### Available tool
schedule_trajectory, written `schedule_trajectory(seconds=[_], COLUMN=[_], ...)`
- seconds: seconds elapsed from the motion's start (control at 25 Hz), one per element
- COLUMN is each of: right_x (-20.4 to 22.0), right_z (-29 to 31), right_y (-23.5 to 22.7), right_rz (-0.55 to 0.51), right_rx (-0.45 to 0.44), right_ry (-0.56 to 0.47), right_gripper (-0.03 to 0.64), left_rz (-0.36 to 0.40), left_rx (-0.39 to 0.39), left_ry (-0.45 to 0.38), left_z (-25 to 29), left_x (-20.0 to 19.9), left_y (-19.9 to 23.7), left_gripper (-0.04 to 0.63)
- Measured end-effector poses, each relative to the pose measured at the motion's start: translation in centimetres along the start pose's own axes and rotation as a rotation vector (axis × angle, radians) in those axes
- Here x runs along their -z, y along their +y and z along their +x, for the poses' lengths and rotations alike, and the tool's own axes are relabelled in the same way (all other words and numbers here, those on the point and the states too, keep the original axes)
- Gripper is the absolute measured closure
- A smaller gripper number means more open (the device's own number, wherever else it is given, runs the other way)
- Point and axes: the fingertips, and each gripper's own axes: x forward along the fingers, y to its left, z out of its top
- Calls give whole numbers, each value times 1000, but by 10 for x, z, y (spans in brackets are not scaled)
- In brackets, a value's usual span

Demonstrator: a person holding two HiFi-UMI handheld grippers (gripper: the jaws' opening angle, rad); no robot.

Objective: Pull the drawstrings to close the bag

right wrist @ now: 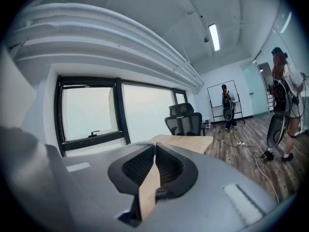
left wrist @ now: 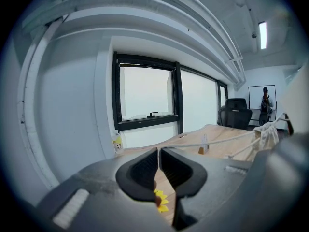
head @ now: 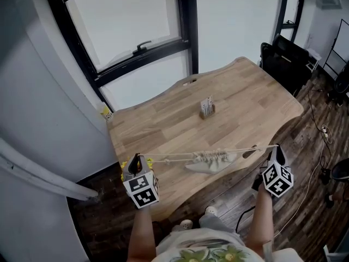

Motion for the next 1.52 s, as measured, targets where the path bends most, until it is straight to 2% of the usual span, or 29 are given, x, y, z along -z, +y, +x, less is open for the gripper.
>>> schedule_trajectory(seconds=[0.16,0.36,0.68,0.84,0.96,1.04,1.24,1.44,1.52], right_x=[-2,3,22,29,27,26,13,7,4], right_z=[-2,0,2,5,6,8,7,6,3], right_y=[3,15,2,1,-5,-6,-23,-24,-24], right_rz=[-12,55,113,159,206,234,256,252,245], right_rx=[-12,-116,-46,-67,-35,-27,-15,-35,-41], right_ry=[-5,4,61,95,91,88,47,27,12], right_gripper=[603,601,603,604,606,606,606,606,606], left_rz=[36,46,49,38,46,45,-15,-23,6], left_rx=[23,41,39,-21,-45,-54,-38,-23,-26], left_ry=[-17,-30,-18,42,72,71,64,43,30], left_z=[-2,-5,-2,1,2,2,1,-3,-6], left_x=[-3,-5,2,14,20,21,21,15,11], left_y=[-5,-10,-18,-7,-3,0,11,17,17], left_gripper=[571,575,577,578,578,578,578,575,558])
